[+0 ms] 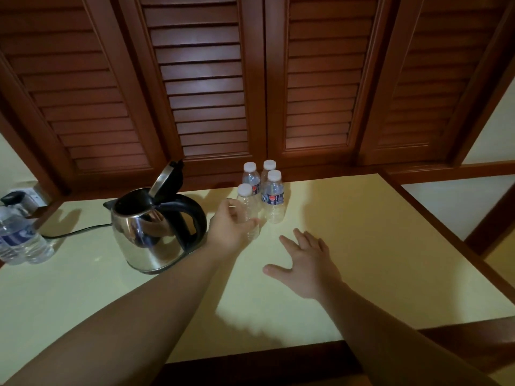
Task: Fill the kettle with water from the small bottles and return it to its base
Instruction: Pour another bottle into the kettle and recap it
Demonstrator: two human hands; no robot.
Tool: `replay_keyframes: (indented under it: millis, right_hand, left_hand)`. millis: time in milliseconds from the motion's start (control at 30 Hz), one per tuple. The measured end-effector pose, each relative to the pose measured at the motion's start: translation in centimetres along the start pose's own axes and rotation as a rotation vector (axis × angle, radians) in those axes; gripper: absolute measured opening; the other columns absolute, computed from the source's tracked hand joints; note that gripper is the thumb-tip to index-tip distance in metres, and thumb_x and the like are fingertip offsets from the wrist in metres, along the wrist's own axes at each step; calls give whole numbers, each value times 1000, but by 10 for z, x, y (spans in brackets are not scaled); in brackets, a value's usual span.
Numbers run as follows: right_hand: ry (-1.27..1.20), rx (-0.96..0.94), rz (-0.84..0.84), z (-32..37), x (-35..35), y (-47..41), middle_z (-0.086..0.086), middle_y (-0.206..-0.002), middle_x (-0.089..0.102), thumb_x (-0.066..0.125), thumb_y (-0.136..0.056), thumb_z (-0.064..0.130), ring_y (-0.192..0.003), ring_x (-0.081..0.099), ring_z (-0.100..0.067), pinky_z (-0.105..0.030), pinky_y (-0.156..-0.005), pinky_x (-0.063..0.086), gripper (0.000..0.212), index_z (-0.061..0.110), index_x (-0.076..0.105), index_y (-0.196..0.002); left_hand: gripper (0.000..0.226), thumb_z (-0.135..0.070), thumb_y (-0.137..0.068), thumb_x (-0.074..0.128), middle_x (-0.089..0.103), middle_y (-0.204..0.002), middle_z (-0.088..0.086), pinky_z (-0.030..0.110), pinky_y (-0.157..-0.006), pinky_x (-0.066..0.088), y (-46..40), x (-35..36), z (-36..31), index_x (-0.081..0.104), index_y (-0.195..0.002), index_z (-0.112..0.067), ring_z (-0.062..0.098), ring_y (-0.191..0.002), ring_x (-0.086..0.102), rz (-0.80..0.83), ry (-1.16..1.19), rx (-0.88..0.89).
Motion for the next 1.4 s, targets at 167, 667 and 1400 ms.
replay_keyframes:
  millis: [167, 667, 1400]
  right_hand:
    - [27, -1, -19, -1, 0, -1, -3, -174, 3, 24, -77, 98, -158, -4, -25, -49, -127, 0, 106, 37, 15, -164]
    - [-14, 3, -91, -1, -1, -3, 0, -172, 14, 32, -72, 100, -158, 7, -23, -47, -127, 6, 107, 39, 26, -160]
    - [-171, -357, -221, 224, 44, 29, 3, -108, 69, 51, -92, 54, -107, 56, -18, -37, -93, 49, 46, 17, 74, -107]
  left_hand:
    - [58, -30, -81, 88, 67, -116, -5, 39, -95, 56, -24, 9, 10, 56, -129, -23, 18, -106, 67, 1, -59, -48]
    - [45, -30, -82, 87, 67, -103, -1, 27, -68, 46, -33, 14, 11, 51, -106, -19, 17, -92, 66, 21, -81, -101]
    - [26, -46, -96, 66, 65, -122, -20, 14, -102, 42, 114, -186, 112, 76, -112, -28, -3, -114, 57, 306, -528, 437]
Point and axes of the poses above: each hand's wrist, its own y-axis away from the middle knuckle, its own x-axis out of the palm, z = x × y, the point moved 7 cm from there along -y, towards the middle knuckle
